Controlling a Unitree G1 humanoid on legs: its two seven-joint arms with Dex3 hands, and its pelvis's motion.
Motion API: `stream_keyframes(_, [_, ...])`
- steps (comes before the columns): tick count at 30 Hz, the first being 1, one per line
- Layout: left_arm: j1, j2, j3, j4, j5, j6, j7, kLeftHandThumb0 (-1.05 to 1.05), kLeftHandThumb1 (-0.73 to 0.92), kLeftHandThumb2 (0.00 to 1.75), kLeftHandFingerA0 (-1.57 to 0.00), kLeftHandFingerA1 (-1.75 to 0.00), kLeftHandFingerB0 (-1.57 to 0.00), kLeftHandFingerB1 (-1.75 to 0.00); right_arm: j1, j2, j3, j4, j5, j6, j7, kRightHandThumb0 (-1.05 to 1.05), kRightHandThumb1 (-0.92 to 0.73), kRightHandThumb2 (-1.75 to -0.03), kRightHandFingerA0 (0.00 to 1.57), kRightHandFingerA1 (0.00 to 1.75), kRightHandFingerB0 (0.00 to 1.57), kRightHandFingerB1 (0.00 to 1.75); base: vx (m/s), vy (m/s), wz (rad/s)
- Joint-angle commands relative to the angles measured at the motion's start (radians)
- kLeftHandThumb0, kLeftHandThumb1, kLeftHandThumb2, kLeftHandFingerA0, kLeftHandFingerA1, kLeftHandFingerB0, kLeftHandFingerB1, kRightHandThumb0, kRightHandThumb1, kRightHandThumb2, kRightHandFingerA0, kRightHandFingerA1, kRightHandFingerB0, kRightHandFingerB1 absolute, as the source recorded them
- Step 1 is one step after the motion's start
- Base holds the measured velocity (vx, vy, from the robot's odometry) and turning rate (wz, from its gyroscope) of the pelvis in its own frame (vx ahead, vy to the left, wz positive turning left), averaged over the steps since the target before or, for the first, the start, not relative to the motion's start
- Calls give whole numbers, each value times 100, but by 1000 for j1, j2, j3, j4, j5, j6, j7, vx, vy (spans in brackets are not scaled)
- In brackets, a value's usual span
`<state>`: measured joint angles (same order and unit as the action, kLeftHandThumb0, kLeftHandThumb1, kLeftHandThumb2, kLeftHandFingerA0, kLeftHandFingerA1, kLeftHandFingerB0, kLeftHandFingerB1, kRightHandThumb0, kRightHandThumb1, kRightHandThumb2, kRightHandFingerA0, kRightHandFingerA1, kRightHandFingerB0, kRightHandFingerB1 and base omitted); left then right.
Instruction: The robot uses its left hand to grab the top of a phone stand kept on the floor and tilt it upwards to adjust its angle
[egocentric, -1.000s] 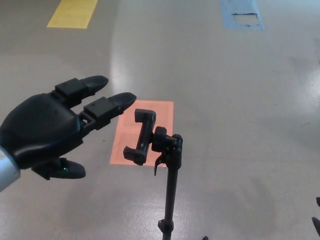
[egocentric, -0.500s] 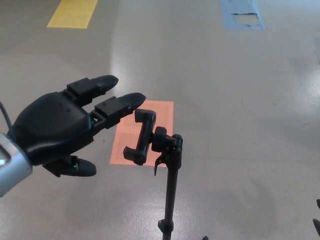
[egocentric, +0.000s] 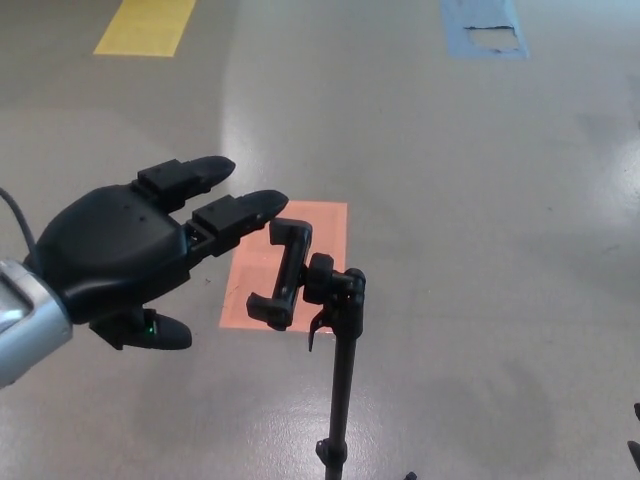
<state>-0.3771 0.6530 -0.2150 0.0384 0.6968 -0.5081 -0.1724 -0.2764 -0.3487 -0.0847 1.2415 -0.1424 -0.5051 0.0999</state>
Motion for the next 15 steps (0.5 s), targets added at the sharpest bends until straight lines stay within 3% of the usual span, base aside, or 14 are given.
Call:
stream_keyframes(1, [-12,-5,-17,16,28,4,8,-63,39,71,0,0,0,-9,-3,-22,6,0,2,15,6,-84,-82,-65,28,37,23,30,0,0,0])
stream_keyframes(15, [-30,-32,-52,-23,93,13,22,-62,39,71,0,0,0,-10,-9,-22,-1,-2,19,21,19,-83,-81,-65,29,37,23,30,0,0,0])
